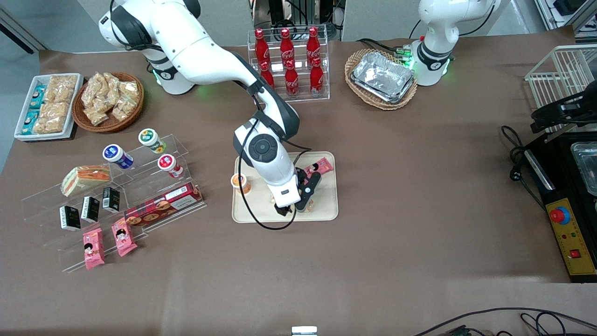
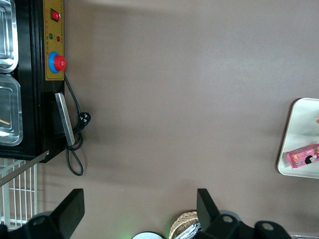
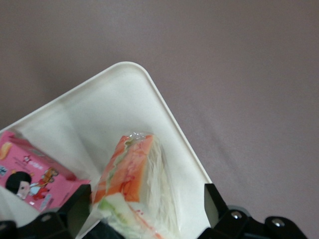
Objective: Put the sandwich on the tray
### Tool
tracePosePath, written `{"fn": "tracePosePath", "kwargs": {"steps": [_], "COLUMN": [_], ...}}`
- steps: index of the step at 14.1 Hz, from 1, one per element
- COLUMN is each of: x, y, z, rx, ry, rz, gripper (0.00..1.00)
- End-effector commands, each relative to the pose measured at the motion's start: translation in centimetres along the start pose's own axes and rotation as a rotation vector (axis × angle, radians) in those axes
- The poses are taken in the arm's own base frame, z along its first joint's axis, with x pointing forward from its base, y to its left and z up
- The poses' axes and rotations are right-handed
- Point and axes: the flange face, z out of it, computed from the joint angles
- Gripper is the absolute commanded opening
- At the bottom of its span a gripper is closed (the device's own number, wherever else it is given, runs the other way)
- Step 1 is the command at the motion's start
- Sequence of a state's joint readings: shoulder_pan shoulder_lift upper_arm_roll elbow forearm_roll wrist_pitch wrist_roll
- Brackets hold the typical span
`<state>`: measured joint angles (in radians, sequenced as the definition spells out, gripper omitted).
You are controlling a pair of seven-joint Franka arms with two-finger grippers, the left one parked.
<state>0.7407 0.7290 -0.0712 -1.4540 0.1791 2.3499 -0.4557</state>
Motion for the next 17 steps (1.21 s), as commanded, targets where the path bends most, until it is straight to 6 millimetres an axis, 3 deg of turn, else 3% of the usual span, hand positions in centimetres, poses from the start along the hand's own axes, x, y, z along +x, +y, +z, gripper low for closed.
{"fn": "tracePosePath", "kwargs": {"steps": [1,3,7,12,14,17], "x": [0.2,-0.1,-2.2,-7.1,-8.8,-10.7], "y": [-0.1,-0.1,1.6,6.0,7.7,9.0], "z": [-5.4,-8.4,-17.6,-27.6,-30.8,-34.0], "rx": [0.062,0.082,0.115,0.123,0.101,0.028], "ry": [-0.016,-0.040,-0.071,-0.081,-0.056,-0.046], "rz": [0.050,0.070,0.177,0.421,0.547,0.807], "gripper": [1.00,1.00,1.00,1.00,1.00,1.00]}}
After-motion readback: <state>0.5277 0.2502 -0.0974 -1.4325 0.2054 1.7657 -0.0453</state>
